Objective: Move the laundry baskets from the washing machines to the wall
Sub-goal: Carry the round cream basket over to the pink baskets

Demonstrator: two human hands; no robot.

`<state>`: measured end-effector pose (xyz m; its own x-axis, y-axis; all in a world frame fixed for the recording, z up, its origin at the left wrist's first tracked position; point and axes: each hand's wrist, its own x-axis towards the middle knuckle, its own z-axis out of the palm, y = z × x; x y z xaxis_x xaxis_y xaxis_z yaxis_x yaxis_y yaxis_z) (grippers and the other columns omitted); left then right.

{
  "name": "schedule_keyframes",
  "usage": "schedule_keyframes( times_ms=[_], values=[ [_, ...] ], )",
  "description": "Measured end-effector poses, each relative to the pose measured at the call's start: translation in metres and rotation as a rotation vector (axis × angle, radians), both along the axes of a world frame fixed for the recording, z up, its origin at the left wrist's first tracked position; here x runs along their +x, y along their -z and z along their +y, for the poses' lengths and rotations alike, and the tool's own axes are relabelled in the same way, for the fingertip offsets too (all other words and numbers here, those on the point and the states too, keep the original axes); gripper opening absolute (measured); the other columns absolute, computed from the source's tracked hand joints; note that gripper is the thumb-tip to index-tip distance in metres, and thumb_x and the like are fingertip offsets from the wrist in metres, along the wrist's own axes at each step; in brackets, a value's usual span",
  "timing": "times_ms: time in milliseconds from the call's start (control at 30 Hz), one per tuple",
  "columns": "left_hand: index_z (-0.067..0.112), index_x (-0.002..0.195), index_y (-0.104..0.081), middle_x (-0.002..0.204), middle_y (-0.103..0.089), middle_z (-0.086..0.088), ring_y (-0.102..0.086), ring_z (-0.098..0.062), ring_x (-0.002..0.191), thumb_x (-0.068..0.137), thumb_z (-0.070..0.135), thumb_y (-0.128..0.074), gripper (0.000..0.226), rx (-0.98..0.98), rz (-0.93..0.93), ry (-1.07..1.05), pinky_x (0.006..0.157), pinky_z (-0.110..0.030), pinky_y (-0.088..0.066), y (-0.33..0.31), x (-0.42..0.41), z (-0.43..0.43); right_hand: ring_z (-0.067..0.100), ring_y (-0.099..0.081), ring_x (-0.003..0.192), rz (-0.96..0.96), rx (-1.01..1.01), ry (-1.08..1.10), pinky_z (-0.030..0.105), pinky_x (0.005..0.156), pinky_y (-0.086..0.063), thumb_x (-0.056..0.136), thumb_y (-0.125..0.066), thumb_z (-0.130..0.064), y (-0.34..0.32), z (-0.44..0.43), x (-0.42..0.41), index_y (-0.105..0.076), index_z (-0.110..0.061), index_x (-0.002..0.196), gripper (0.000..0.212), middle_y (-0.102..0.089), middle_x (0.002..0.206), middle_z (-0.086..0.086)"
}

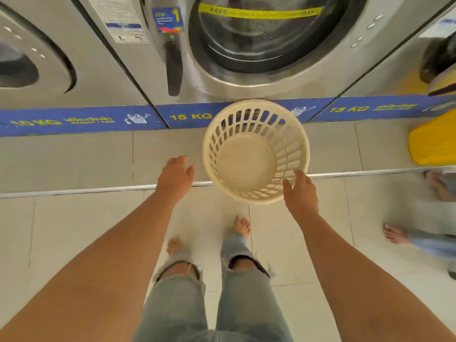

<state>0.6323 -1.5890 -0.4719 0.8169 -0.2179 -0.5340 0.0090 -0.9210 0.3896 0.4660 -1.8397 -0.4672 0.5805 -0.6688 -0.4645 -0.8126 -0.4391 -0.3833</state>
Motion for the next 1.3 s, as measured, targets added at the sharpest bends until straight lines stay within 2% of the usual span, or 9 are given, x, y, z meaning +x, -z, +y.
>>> schedule_keyframes(
  times_ms=[200,433,633,767,833,933,1033,1167,1300],
  values=[
    [0.010,0.138,-0.050,0.138,-0.051,-0.018,-0.052,-0.035,0.125,0.100,0.028,-0.046,0.042,0.006,0.039,-0.073,0.101,-0.044,-0.044,0.053,0.004,-0.057,0.031,-0.039,0.135,0.011,0.029,0.024,0.047,0.105,-0.037,0.096,-0.050,-0.029,0.055,-0.061,0.021,-0.036,-0.019,0.144,0.051,-0.041,0.148,0.008],
    [0.018,0.148,-0.040,0.151,-0.039,-0.013,-0.040,-0.029,0.138,0.100,0.029,-0.047,0.049,0.026,0.054,-0.124,0.110,-0.039,-0.035,0.129,0.023,-0.084,0.037,-0.029,0.140,0.097,-0.021,0.002,0.051,0.109,-0.035,0.096,-0.049,-0.034,0.131,-0.117,0.037,-0.028,-0.030,0.147,0.056,-0.019,0.158,0.012],
    [0.025,0.150,-0.036,0.151,-0.040,-0.015,-0.043,-0.032,0.136,0.100,0.030,-0.045,0.051,0.067,0.065,-0.116,0.110,-0.041,-0.035,0.190,0.041,-0.085,0.040,-0.031,0.139,0.097,-0.045,-0.018,0.053,0.106,-0.038,0.097,-0.050,-0.037,0.189,-0.148,0.045,-0.023,-0.041,0.148,0.058,-0.012,0.160,0.012],
    [0.041,0.148,-0.033,0.145,-0.037,-0.017,-0.046,-0.036,0.128,0.099,0.030,-0.047,0.052,0.027,0.031,-0.179,0.104,-0.040,-0.039,0.217,0.049,-0.093,0.035,-0.042,0.132,-0.028,-0.087,-0.065,0.052,0.103,-0.044,0.097,-0.052,-0.030,0.222,-0.159,0.050,-0.028,-0.041,0.146,0.056,-0.020,0.157,0.009],
    [0.044,0.144,-0.039,0.137,-0.041,-0.015,-0.051,-0.036,0.121,0.099,0.023,-0.046,0.051,0.004,-0.043,-0.223,0.101,-0.040,-0.041,0.224,0.049,-0.095,0.028,-0.053,0.120,-0.147,-0.110,-0.040,0.045,0.096,-0.051,0.096,-0.051,-0.020,0.232,-0.161,0.049,-0.033,-0.041,0.144,0.055,-0.032,0.150,0.005],
    [0.044,0.139,-0.048,0.125,-0.049,-0.013,-0.054,-0.032,0.115,0.099,0.013,-0.043,0.051,-0.035,-0.120,-0.286,0.097,-0.032,-0.041,0.228,0.045,-0.096,0.023,-0.057,0.110,-0.233,-0.111,0.007,0.037,0.088,-0.052,0.095,-0.044,-0.009,0.237,-0.161,0.047,-0.033,-0.046,0.142,0.060,-0.042,0.143,0.002],
    [0.044,0.138,-0.050,0.122,-0.051,-0.011,-0.055,-0.028,0.113,0.098,0.011,-0.043,0.052,-0.045,-0.149,-0.320,0.093,-0.025,-0.038,0.224,0.034,-0.093,0.022,-0.057,0.111,-0.209,-0.089,0.007,0.036,0.087,-0.053,0.094,-0.043,-0.007,0.233,-0.158,0.044,-0.030,-0.049,0.142,0.065,-0.041,0.145,-0.002],
    [0.045,0.138,-0.049,0.122,-0.050,-0.009,-0.056,-0.029,0.111,0.101,0.014,-0.040,0.049,-0.048,-0.135,-0.364,0.098,-0.036,-0.046,0.206,0.015,-0.075,0.023,-0.059,0.105,-0.167,-0.068,-0.044,0.028,0.080,-0.045,0.093,-0.045,-0.006,0.217,-0.147,0.036,-0.030,-0.049,0.143,0.067,-0.041,0.146,-0.002],
    [0.044,0.139,-0.048,0.121,-0.051,-0.010,-0.057,-0.030,0.107,0.101,0.014,-0.040,0.049,-0.029,-0.129,-0.383,0.094,-0.038,-0.049,0.183,-0.001,-0.040,0.025,-0.061,0.095,-0.124,-0.030,-0.079,0.033,0.081,-0.050,0.092,-0.046,-0.009,0.193,-0.117,0.031,-0.027,-0.051,0.142,0.068,-0.045,0.142,-0.002]
  ],
)
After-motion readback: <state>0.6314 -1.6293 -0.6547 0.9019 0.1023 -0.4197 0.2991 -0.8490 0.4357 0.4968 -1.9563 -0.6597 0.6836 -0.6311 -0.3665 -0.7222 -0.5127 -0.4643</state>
